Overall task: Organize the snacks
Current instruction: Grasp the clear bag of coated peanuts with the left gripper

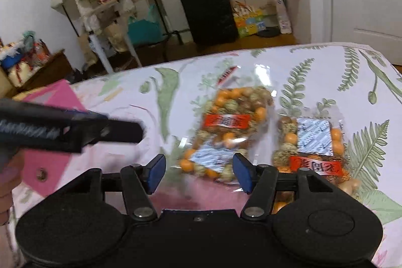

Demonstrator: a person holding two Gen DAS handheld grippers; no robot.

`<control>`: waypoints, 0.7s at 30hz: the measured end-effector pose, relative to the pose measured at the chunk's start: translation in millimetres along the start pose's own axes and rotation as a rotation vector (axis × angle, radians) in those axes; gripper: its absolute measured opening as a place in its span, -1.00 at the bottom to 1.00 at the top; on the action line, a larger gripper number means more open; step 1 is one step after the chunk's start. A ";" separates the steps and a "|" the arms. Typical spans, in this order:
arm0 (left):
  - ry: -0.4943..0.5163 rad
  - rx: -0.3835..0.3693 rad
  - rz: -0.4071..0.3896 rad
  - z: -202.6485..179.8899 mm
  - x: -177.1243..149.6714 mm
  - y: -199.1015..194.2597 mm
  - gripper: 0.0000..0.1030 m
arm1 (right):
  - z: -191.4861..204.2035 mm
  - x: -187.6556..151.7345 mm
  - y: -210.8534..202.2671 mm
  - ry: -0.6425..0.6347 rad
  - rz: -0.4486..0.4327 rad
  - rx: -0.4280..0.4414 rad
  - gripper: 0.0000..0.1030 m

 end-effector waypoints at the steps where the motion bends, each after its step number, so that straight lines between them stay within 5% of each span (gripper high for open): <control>1: 0.000 -0.008 0.003 -2.3 4.1 11.8 0.24 | -2.5 0.0 3.3 -0.004 -0.004 -0.017 0.27; 9: 0.004 -0.020 0.087 -8.4 15.5 95.5 0.24 | -14.1 5.1 8.1 -0.007 -0.007 -0.040 0.40; 13: -0.114 -0.127 0.112 -4.7 16.0 102.1 0.12 | -13.0 4.4 15.2 -0.044 0.024 -0.023 0.41; 16: -0.188 -0.188 0.131 -3.7 13.5 105.1 -0.17 | -11.6 8.2 19.9 -0.059 0.052 -0.049 0.41; 21: -0.234 -0.198 0.149 -2.1 12.1 107.6 -0.20 | -12.7 8.5 20.9 -0.066 0.084 -0.056 0.45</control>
Point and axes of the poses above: each gripper's, at about its wrist camera, not at the fingertips, and y roughly the way its jaws point, z to its left, x to its top, the point moved 9 cm from there along y, roughly the way its jaws point, and after that the axes turned 1 degree about -z, right-handed, at the moved point
